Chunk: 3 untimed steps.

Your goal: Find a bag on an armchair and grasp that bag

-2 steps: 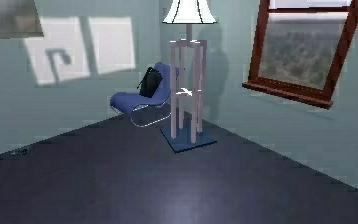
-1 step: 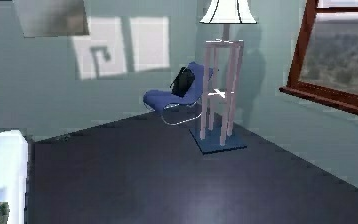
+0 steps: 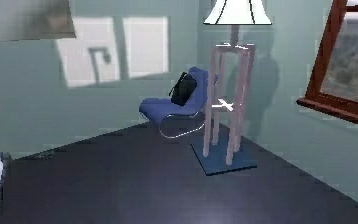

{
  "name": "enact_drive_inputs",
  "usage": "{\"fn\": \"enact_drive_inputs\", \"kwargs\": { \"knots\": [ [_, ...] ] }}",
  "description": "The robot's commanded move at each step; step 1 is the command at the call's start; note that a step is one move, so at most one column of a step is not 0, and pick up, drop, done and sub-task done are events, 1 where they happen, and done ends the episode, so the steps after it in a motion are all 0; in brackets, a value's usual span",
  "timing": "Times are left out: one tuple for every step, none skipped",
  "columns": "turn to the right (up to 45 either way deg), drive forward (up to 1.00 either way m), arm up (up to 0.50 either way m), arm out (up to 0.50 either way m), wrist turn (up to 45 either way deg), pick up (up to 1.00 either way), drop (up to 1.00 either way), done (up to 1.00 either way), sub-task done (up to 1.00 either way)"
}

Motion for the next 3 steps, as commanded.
{"fn": "enact_drive_inputs", "kwargs": {
  "knots": [
    [-9.0, 0.0, 0.0, 0.0, 0.0, 0.0, 0.0, 0.0, 0.0],
    [0.0, 1.0, 0.0, 0.0, 0.0, 0.0, 0.0, 0.0, 0.0],
    [-6.0, 0.0, 0.0, 0.0, 0.0, 0.0, 0.0, 0.0, 0.0]
  ]
}}
